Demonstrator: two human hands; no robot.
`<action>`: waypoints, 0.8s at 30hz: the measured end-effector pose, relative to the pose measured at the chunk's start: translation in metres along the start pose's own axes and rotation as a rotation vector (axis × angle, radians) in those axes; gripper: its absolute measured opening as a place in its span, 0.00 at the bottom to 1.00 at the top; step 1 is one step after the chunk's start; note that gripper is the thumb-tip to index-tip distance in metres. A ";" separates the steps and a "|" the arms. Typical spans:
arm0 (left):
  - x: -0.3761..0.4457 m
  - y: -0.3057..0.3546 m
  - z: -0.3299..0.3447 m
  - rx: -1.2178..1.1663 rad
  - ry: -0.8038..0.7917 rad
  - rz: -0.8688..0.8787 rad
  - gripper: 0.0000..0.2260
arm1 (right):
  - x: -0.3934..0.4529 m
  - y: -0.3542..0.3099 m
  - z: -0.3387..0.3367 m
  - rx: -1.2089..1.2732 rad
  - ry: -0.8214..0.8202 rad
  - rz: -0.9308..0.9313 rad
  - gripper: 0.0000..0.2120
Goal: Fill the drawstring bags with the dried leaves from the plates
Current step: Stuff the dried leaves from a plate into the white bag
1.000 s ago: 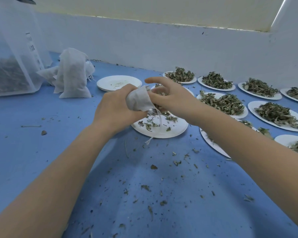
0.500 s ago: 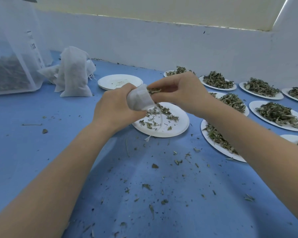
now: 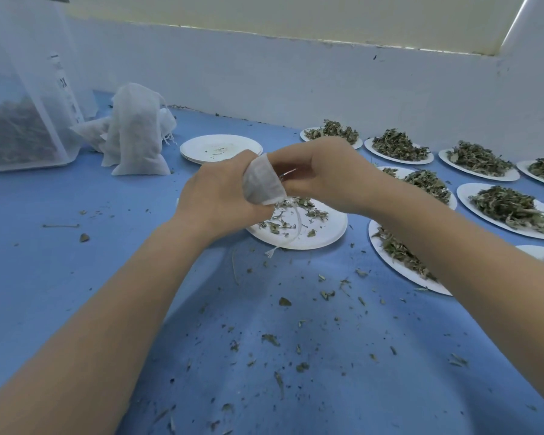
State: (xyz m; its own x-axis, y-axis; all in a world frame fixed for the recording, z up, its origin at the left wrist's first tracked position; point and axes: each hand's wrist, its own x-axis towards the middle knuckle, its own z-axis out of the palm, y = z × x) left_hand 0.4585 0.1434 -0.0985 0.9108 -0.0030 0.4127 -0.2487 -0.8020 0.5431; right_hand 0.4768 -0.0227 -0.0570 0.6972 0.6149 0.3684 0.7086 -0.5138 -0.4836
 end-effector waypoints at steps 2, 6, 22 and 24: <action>-0.001 0.003 0.000 -0.048 -0.012 -0.006 0.19 | 0.000 -0.001 0.005 -0.002 0.112 -0.046 0.12; -0.004 0.012 0.002 -0.129 0.001 -0.014 0.11 | 0.002 -0.008 0.014 -0.101 0.096 -0.075 0.14; 0.000 0.003 -0.005 -0.104 -0.017 0.089 0.24 | 0.005 -0.012 -0.004 0.011 -0.071 0.064 0.10; 0.001 0.000 -0.005 -0.095 -0.005 0.073 0.21 | 0.005 -0.011 -0.004 0.084 0.039 0.080 0.11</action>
State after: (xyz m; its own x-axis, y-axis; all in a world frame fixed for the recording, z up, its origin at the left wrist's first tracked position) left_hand 0.4574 0.1465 -0.0948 0.8908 -0.0618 0.4503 -0.3439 -0.7394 0.5788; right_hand 0.4732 -0.0161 -0.0468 0.7560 0.5493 0.3561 0.6403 -0.5074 -0.5766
